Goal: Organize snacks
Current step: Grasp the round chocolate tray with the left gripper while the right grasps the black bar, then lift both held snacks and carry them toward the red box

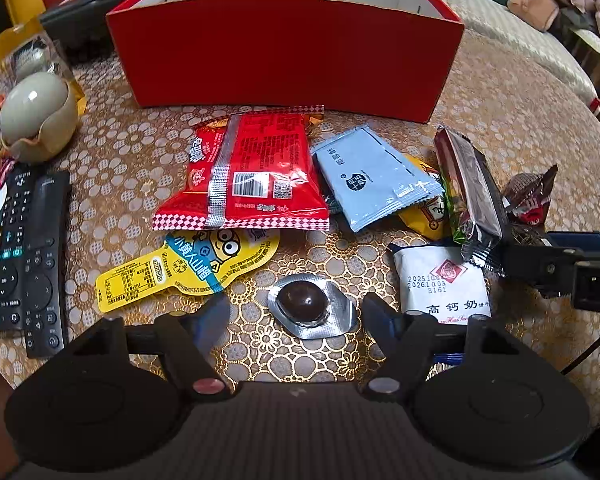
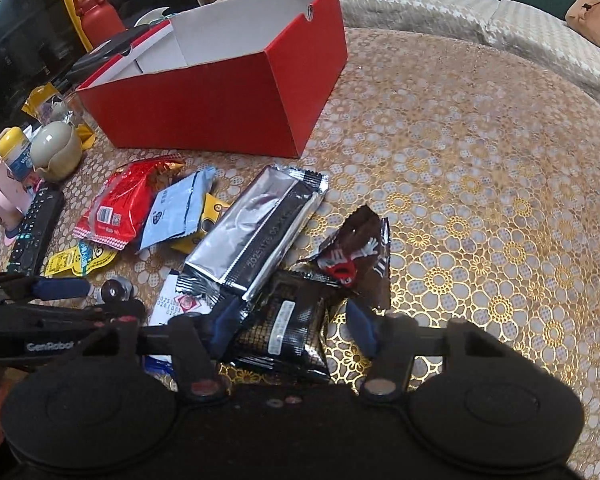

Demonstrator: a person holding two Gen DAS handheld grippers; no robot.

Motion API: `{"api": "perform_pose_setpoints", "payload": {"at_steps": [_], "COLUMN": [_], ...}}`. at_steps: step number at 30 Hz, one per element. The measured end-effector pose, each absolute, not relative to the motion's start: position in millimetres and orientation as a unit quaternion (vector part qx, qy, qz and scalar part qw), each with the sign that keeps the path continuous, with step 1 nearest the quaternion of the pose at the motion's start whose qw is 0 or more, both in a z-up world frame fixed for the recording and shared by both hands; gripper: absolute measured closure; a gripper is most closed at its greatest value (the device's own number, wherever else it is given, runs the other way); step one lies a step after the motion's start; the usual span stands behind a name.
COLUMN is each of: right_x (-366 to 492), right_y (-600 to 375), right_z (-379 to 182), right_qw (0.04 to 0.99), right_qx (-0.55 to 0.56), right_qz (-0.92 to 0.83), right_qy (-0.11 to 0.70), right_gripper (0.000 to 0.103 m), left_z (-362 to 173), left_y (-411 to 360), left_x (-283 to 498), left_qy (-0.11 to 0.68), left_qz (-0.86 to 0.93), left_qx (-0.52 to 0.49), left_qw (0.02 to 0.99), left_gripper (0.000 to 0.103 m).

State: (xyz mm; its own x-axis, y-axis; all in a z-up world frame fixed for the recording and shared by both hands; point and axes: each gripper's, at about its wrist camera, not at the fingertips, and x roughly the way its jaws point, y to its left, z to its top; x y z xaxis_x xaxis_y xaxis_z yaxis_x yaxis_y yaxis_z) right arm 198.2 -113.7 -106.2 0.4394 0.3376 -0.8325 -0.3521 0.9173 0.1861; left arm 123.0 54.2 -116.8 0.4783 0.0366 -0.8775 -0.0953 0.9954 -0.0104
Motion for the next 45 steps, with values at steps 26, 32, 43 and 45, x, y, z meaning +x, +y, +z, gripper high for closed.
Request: {"api": "perform_pose_setpoints", "payload": {"at_steps": [26,32,43,45], "right_x": [167.8,160.1,154.3,159.1], "right_y": [-125.3,-125.9,-131.8,-132.3], "right_z": [-84.6,-76.8,-85.7,-90.2], "right_qw": [0.865,0.865,0.862,0.858], "right_qx": [-0.006,-0.011,-0.019,-0.022], "right_qz": [0.188,0.193,0.195,0.198], "right_qy": [0.466,0.463,0.469,0.474], "right_gripper": [0.073,0.078,0.075,0.069], "left_z": [-90.3,-82.1,-79.0,-79.5], "left_y": [58.5,57.8,53.8,53.4], "left_x": [102.2,93.0,86.3,86.3], "left_qy": [0.481,0.473,0.471,0.473], "left_qz": [0.026,0.024,0.020,0.022], "left_qx": [-0.054,-0.057,-0.054,-0.053], "left_qw": [0.875,0.879,0.880,0.879], "left_gripper": [0.061,0.061,0.061,0.061]}}
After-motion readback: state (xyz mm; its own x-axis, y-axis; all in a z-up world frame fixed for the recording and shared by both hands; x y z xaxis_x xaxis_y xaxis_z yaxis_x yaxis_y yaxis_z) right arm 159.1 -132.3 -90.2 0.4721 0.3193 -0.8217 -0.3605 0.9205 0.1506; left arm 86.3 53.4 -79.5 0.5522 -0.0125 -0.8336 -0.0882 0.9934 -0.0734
